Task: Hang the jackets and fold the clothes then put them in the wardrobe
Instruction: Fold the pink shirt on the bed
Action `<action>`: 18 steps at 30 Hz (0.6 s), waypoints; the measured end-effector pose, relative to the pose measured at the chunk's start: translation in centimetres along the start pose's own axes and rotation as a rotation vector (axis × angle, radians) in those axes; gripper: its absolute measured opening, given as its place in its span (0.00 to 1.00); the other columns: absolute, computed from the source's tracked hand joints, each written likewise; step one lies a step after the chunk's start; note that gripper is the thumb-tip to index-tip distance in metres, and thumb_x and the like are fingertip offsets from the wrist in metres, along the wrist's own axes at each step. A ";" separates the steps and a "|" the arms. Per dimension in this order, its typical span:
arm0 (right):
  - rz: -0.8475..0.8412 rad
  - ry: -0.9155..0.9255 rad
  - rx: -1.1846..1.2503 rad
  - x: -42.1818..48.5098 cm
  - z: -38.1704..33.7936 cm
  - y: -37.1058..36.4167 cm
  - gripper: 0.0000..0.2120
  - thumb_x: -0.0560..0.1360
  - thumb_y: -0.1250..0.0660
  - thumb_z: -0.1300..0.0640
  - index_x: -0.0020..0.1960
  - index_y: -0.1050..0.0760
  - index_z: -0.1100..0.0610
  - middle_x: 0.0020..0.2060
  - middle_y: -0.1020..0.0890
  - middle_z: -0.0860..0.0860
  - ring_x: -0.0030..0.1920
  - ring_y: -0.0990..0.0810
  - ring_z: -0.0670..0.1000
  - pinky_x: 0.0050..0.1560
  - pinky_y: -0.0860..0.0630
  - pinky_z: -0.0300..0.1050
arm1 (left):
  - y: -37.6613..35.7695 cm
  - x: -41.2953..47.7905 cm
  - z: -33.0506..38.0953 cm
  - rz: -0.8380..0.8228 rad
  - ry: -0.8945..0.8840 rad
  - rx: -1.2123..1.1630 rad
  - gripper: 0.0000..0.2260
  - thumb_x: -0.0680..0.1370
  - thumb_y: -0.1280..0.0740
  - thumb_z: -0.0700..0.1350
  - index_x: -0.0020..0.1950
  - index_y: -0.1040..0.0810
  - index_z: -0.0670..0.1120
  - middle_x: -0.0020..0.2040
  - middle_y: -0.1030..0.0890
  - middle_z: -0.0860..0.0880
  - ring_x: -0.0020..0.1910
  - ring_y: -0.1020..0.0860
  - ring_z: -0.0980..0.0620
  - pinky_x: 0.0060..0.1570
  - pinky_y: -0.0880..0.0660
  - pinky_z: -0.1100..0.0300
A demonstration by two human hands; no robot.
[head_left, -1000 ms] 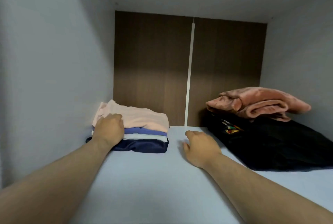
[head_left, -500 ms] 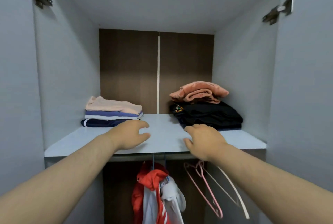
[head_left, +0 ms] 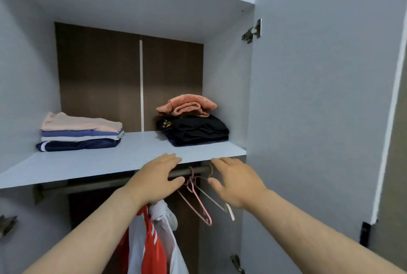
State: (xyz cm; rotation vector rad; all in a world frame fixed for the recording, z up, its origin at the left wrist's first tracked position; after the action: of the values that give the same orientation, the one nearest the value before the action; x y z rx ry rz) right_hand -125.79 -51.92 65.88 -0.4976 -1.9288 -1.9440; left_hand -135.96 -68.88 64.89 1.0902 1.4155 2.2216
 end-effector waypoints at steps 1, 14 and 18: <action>-0.034 -0.061 0.010 -1.3 0.4 -0.5 0.27 0.80 0.45 0.39 0.74 0.37 0.51 0.68 0.26 0.52 0.67 0.29 0.58 0.64 0.28 0.54 | -0.8 -0.3 0.8 -0.015 -0.022 -0.016 0.29 0.80 0.38 0.60 0.79 0.40 0.55 0.80 0.43 0.53 0.79 0.48 0.55 0.76 0.47 0.56; -0.167 -0.403 -0.288 -17.5 6.2 3.2 0.31 0.80 0.48 0.35 0.77 0.41 0.52 0.71 0.32 0.57 0.71 0.35 0.61 0.68 0.35 0.57 | -7.3 -4.6 15.3 -0.201 -0.323 0.051 0.37 0.76 0.43 0.69 0.81 0.49 0.55 0.82 0.49 0.51 0.80 0.51 0.51 0.77 0.48 0.51; -0.155 -0.483 -0.362 -23.8 8.2 6.9 0.30 0.79 0.47 0.36 0.74 0.39 0.52 0.67 0.28 0.56 0.68 0.32 0.61 0.62 0.32 0.54 | -7.8 -6.4 22.4 -0.218 -0.420 0.029 0.36 0.77 0.41 0.67 0.81 0.46 0.55 0.81 0.45 0.52 0.79 0.47 0.52 0.76 0.44 0.53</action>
State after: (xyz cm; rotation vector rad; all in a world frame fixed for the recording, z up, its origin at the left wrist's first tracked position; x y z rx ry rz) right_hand -101.63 -43.62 60.49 -1.0252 -1.9241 -2.4688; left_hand -116.60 -54.45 60.46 1.2538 1.3118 1.7032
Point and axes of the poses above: each hand's wrist, its own x-axis towards the middle knuckle, its own y-axis out of the back of the hand, z = x × y, the point moved 8 cm from there along x, towards the middle knuckle
